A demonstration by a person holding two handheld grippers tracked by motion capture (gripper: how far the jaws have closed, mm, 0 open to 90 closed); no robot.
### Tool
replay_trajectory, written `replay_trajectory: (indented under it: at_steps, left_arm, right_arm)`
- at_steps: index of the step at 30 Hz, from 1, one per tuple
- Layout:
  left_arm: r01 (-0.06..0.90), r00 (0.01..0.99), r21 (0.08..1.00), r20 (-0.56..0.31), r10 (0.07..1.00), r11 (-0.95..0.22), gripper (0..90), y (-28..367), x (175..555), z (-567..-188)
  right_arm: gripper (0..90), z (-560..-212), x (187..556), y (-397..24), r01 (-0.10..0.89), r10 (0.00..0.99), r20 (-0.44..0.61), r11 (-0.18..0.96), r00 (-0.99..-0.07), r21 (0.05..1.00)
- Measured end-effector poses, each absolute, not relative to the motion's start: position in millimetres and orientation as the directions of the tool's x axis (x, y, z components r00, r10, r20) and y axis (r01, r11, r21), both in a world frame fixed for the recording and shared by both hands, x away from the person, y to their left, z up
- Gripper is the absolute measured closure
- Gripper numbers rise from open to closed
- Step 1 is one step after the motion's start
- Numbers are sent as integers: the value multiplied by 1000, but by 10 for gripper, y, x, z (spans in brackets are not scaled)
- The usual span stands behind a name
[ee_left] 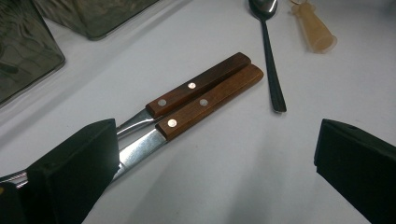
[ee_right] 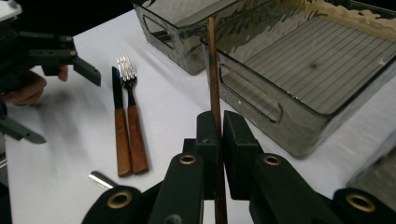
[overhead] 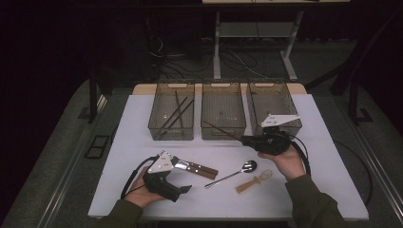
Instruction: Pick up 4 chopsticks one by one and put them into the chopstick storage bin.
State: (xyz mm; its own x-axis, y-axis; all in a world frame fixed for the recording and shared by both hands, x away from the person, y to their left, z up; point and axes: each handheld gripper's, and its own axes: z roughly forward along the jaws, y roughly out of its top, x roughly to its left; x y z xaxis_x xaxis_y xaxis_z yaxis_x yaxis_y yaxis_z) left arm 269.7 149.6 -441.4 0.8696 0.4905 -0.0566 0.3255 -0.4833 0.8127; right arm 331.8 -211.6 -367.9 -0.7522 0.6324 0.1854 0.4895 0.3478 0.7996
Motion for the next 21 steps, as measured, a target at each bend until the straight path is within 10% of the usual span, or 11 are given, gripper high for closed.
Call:
replay_trajectory:
  at_steps: [21]
  left_arm:
    - [331, 868, 816, -66, 492, -475, 0, 1500, 2685, -4399]
  right_arm:
    - [848, -3549, 3760, -1549, 485, 651, 151, 371, -744, 792]
